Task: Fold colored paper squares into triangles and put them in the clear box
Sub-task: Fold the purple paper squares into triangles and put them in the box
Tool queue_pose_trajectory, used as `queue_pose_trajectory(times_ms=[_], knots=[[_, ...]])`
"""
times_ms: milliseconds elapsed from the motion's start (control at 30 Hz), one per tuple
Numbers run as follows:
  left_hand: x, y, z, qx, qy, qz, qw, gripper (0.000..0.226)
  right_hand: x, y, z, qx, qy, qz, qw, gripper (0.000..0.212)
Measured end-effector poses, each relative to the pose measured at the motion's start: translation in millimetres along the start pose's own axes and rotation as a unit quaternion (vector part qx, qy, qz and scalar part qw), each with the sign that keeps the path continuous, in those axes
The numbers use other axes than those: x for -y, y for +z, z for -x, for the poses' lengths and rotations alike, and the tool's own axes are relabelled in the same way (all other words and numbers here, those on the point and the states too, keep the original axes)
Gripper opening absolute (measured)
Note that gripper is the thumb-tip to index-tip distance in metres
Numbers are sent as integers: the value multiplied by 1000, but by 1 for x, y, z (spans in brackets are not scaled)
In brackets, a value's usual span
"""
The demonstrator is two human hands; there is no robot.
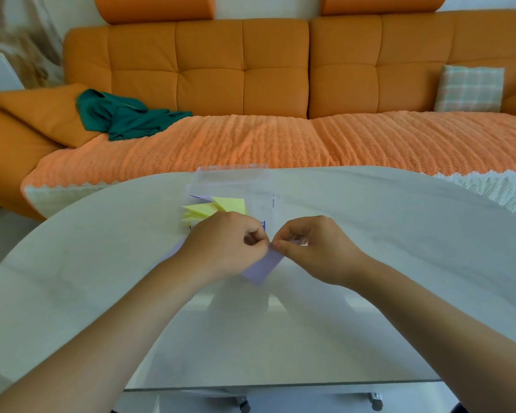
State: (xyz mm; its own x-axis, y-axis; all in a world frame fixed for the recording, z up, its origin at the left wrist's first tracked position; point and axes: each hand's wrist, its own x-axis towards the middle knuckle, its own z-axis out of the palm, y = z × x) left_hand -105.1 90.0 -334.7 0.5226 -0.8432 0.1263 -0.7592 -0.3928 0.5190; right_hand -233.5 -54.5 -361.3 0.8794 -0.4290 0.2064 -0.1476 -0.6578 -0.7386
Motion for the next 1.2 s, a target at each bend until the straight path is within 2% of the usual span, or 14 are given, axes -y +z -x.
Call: queue_pose_trajectory(times_ms=[300, 433, 500, 567, 633, 767, 867, 933, 1033, 1100, 1200], knots=[[20, -24, -5, 9, -21, -14, 1000, 13, -11, -18, -8, -51, 36, 10, 998, 19], [40, -40, -4, 24, -43, -113, 992, 13, -17, -21, -11, -49, 63, 5, 997, 18], [47, -46, -4, -3, -56, -146, 988, 15, -17, -24, -11, -48, 72, -11, 996, 17], [47, -45, -4, -40, -48, -84, 995, 17, -14, -27, -10, -23, 68, -34, 997, 15], [38, -36, -3, -40, -28, 27, 998, 16, -10, -27, -9, 31, 56, -49, 997, 15], [21, -7, -1, 54, -11, 147, 988, 10, -3, -23, -7, 101, 23, -61, 993, 16], [16, 7, -2, 112, 2, 155, 982, 10, -3, -23, -6, 95, 4, -84, 992, 18], [15, 11, -4, 99, -11, 161, 982, 14, -4, -23, -6, 75, -4, -102, 992, 22], [18, 14, -8, 44, -67, 192, 978, 14, -10, -20, -6, -5, -24, -83, 996, 36], [18, 15, -9, 17, -114, 256, 960, 14, -12, -19, -5, -40, -54, -33, 997, 46], [16, 17, -10, 9, -166, 369, 914, 15, -13, -18, -1, -36, -120, 41, 991, 58]])
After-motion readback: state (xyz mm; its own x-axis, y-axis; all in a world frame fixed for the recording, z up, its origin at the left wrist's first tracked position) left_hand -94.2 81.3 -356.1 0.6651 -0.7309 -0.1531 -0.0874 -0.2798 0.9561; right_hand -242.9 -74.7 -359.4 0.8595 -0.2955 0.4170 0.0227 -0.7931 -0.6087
